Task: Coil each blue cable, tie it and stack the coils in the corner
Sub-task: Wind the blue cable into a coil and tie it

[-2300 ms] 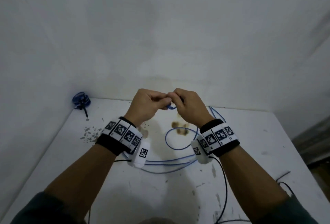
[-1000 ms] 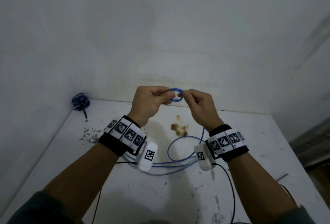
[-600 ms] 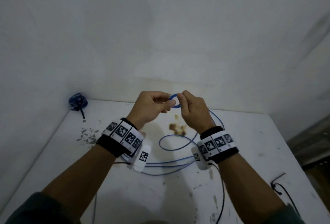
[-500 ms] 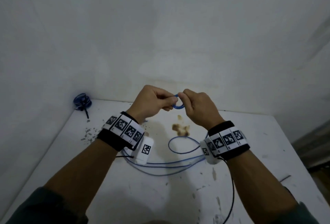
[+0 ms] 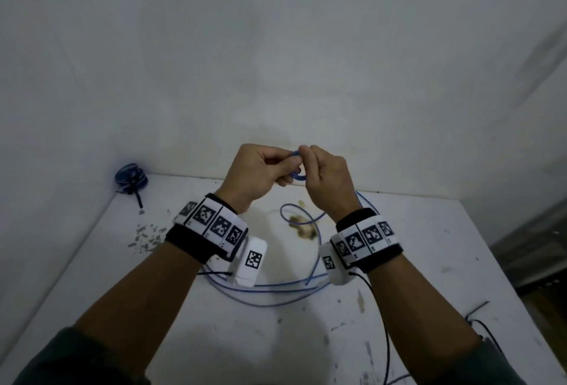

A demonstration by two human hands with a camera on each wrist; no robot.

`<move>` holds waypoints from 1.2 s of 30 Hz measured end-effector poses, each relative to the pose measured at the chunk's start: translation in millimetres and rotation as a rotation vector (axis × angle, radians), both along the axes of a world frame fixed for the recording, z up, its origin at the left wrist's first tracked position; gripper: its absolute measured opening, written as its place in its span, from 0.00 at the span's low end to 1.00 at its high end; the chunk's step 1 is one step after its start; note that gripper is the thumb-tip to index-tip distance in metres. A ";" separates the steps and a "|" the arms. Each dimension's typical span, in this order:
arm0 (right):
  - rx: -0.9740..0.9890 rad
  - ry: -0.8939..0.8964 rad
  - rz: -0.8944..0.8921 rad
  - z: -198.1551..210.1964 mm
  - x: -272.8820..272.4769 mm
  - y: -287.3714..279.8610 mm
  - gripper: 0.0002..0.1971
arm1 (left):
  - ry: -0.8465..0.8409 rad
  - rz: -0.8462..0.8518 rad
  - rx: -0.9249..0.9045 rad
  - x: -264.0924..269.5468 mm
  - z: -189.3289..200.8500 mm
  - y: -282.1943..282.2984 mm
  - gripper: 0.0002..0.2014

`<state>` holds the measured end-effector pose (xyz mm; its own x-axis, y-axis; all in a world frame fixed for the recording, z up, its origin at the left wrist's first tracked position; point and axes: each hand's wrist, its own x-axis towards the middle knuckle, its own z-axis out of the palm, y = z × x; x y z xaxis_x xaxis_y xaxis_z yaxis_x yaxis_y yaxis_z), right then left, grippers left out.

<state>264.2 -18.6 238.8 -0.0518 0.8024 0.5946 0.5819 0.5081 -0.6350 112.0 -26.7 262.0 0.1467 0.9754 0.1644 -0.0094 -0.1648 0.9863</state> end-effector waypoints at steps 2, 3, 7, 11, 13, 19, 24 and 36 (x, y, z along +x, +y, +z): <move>-0.011 0.148 0.023 7.0 -5.4 -2.8 0.21 | -0.079 0.053 0.016 6.9 2.0 0.8 0.04; -0.006 0.296 0.032 8.8 -11.2 -4.4 0.23 | -0.169 0.072 0.001 13.6 1.5 -0.9 0.05; 0.009 0.581 -0.066 4.3 -37.0 -10.7 0.28 | -0.580 0.068 -0.227 36.3 -5.9 -13.3 0.07; -0.015 0.331 -0.028 6.1 -17.8 -6.9 0.23 | -0.361 -0.033 -0.217 17.2 -9.6 -11.6 0.08; -0.053 0.024 0.060 13.2 -1.4 -4.5 0.20 | -0.043 -0.057 -0.090 0.5 -5.4 -5.5 0.07; 0.018 0.033 0.060 20.8 3.4 -7.7 0.20 | 0.022 0.022 0.119 -0.1 10.7 0.2 0.03; 0.023 0.225 -0.077 5.7 -7.6 -10.6 0.24 | -0.082 0.082 0.009 17.5 -3.7 -9.1 0.07; -0.029 0.568 -0.048 7.2 -16.1 -13.6 0.24 | -0.197 0.043 -0.014 25.2 0.7 -9.7 0.06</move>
